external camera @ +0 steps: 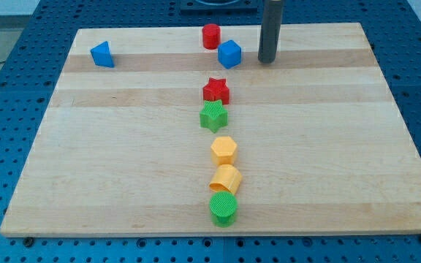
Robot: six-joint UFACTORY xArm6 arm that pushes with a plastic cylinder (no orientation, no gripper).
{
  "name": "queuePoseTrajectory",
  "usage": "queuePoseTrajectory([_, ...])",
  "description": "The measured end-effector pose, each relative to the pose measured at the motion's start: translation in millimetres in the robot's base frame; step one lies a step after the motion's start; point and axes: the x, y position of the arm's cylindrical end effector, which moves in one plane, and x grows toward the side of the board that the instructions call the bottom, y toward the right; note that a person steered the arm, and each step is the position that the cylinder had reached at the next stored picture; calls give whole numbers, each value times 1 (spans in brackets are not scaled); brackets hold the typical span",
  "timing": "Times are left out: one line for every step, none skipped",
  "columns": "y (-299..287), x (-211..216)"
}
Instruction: Push the blue cube parallel to the blue triangle
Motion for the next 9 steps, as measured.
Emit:
queuePoseTrajectory([-4,0])
queuePoseTrajectory([-12,0])
queuePoseTrajectory([-17,0])
queuePoseTrajectory([-41,0])
queuePoseTrajectory([-82,0])
queuePoseTrajectory([-110,0])
queuePoseTrajectory([-85,-4])
queuePoseTrajectory([-89,-24])
queuePoseTrajectory([-125,-44])
